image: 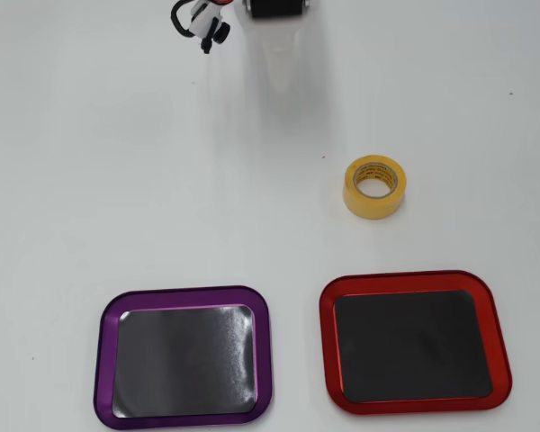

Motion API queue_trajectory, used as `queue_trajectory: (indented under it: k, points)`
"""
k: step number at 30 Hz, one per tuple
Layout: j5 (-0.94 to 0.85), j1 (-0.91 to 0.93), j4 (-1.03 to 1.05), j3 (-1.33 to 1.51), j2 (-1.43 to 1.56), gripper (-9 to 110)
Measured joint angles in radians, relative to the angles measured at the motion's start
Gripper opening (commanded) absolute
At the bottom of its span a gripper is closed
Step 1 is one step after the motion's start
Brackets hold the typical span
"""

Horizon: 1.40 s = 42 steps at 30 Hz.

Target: Grasp a tape and put it in the right purple dish.

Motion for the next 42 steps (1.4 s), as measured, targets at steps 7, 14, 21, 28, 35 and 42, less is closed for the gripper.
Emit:
queue_trajectory:
  k: [7,14,21,28,35,42]
  points:
    - [-0.009,-0.146,-0.025,-0.060,-0.054,20]
    - [-0.018,-0.192,-0.064,-0.114,-0.184,22]
    - [-0.028,-0.207,-0.071,-0.273,-0.376,22]
    - [-0.026,-0.210,-0.071,-0.357,-0.517,22]
    - [-0.026,-0.207,-0.077,-0.359,-0.537,22]
    - [-0.026,-0.206,-0.132,-0.359,-0.540,11]
